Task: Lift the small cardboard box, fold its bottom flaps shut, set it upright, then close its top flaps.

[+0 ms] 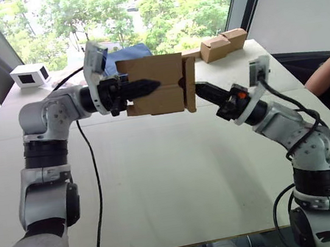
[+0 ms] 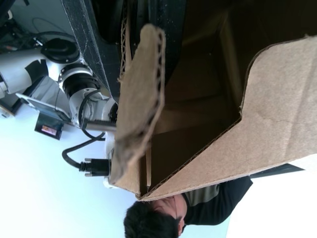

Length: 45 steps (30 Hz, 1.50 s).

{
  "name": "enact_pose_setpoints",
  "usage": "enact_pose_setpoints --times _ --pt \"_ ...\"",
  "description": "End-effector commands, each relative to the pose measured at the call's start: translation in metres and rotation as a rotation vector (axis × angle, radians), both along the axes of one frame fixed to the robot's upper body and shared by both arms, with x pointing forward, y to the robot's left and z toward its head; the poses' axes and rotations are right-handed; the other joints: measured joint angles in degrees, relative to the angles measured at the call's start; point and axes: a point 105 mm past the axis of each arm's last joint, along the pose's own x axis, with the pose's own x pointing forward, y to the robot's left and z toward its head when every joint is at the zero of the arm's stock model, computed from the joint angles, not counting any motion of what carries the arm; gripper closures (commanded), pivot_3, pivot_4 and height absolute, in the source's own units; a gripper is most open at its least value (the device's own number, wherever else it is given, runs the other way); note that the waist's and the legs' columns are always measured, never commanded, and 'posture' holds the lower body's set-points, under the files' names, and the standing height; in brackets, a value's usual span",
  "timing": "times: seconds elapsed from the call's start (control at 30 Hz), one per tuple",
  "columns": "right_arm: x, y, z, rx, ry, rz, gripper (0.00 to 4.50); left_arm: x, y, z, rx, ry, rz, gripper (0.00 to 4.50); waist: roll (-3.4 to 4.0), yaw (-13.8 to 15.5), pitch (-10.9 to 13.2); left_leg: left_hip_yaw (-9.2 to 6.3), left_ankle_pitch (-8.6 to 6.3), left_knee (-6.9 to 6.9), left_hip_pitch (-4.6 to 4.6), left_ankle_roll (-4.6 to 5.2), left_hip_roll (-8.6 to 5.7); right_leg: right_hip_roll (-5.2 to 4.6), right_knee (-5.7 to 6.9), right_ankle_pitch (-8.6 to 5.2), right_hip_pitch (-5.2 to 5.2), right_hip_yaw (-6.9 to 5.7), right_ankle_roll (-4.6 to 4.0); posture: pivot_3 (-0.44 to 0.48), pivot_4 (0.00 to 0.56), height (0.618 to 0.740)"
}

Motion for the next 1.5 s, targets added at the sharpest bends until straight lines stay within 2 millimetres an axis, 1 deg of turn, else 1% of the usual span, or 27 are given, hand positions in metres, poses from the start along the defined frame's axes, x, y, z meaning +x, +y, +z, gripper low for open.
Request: enact_pose_setpoints --times 0.03,0.1,0.13,0.17,0.2,0.23,0.27,0.43,0.6,0.77,1.0,1.1,1.17,1.5 --pt "-0.003 -0.009 0.003 0.136 0.024 0.02 3.41 -0.004 0.0 0.018 -0.032 -0.06 -0.016 4.5 0.0 0.0 0.0 0.0 0.0 0.0 0.0 0.0 0.0 0.0 0.0 0.0 0.0 0.0 0.0 0.0 0.15 0.74" --pt "-0.002 -0.01 -0.001 0.191 0.056 0.025 2.58 -0.004 0.0 0.018 -0.034 -0.06 -0.015 4.5 0.0 -0.1 0.0 0.0 0.0 0.0 0.0 0.0 0.0 0.0 0.01 0.0 0.0 0.0 0.0 0.0 0.15 0.74" --pt "-0.002 -0.009 -0.004 0.215 0.072 0.032 2.23 -0.004 0.0 0.018 -0.034 -0.059 -0.015 4.5 0.0 -0.1 0.0 0.0 0.0 0.0 0.0 0.0 0.0 0.0 0.02 0.0 0.0 0.0 0.0 0.0 0.15 0.74" --pt "-0.002 -0.007 -0.006 0.227 0.084 0.037 1.78 -0.004 0.0 0.018 -0.034 -0.059 -0.015 4.5 0.0 -0.1 0.0 0.0 0.0 0.0 0.01 0.0 0.0 0.0 0.03 0.0 -0.01 0.0 0.0 0.0 0.15 0.74" --pt "-0.002 -0.005 -0.009 0.238 0.095 0.043 1.48 -0.004 0.0 0.018 -0.035 -0.058 -0.015 4.5 0.0 -0.1 0.0 0.0 0.0 0.0 0.01 0.0 0.0 0.0 0.03 0.0 -0.01 0.0 0.0 0.0 0.15 0.74" --pt "-0.004 -0.003 -0.01 0.249 0.105 0.055 1.04 -0.004 0.0 0.018 -0.035 -0.058 -0.015 4.5 0.0 -0.1 0.0 0.01 0.0 0.0 0.01 0.0 0.0 0.0 0.03 0.0 -0.01 0.01 0.0 0.0 0.15 0.74" --pt "-0.006 0.0 -0.012 0.265 0.115 0.067 0.75 -0.004 0.0 0.018 -0.035 -0.058 -0.015 4.5 0.0 -0.1 0.0 0.0 0.0 0.0 0.0 0.0 0.01 0.01 0.03 0.0 -0.02 0.01 0.0 0.0 0.15 0.74" --pt "-0.012 0.006 -0.011 0.372 0.151 0.124 0.75 -0.004 0.001 0.018 -0.037 -0.057 -0.011 4.5 0.0 -0.1 0.0 0.0 0.0 -0.01 0.01 0.0 0.01 0.02 0.03 0.0 -0.02 0.01 0.0 0.0 0.15 0.74" --pt "-0.015 0.009 -0.014 0.417 0.174 0.131 0.75 -0.003 0.0 0.018 -0.04 -0.057 -0.01 4.5 0.0 -0.1 0.0 0.0 0.0 0.0 0.01 0.0 0.0 0.0 0.03 0.0 -0.02 0.01 0.0 0.0 0.15 0.74" --pt "-0.016 0.008 -0.01 0.506 0.185 0.144 0.75 -0.003 0.0 0.018 -0.043 -0.057 -0.011 4.5 0.01 -0.2 0.0 0.0 0.0 -0.01 0.01 0.0 0.0 0.02 0.03 0.0 -0.02 0.01 0.0 0.0 0.15 0.74" --pt "-0.016 0.008 -0.007 0.582 0.195 0.155 0.75 -0.003 0.001 0.019 -0.045 -0.057 -0.009 4.5 0.01 -0.2 0.0 0.0 0.0 -0.01 0.01 0.0 0.01 0.02 0.03 0.0 -0.02 0.01 0.0 0.0 0.15 0.74" --pt "-0.016 0.01 -0.008 0.586 0.202 0.156 1.38 -0.003 0.001 0.018 -0.046 -0.058 -0.009 4.5 0.01 -0.2 0.0 0.0 0.0 -0.01 0.01 0.0 0.01 0.02 0.04 0.0 -0.02 0.01 0.0 0.0 0.15 0.74" --pt "-0.016 0.011 -0.009 0.591 0.206 0.161 2.1 -0.003 0.001 0.019 -0.046 -0.058 -0.009 4.5 0.01 -0.2 0.0 0.0 0.0 -0.01 0.01 0.0 0.01 0.02 0.04 0.0 -0.03 0.01 0.0 0.0 0.15 0.74" --pt "-0.012 0.015 -0.014 0.599 0.231 0.148 2.1 -0.004 0.002 0.019 -0.049 -0.058 -0.008 4.5 0.01 -0.2 0.0 0.0 0.0 -0.01 0.01 0.0 0.01 0.02 0.04 0.0 -0.03 0.01 0.0 0.0 0.15 0.74"
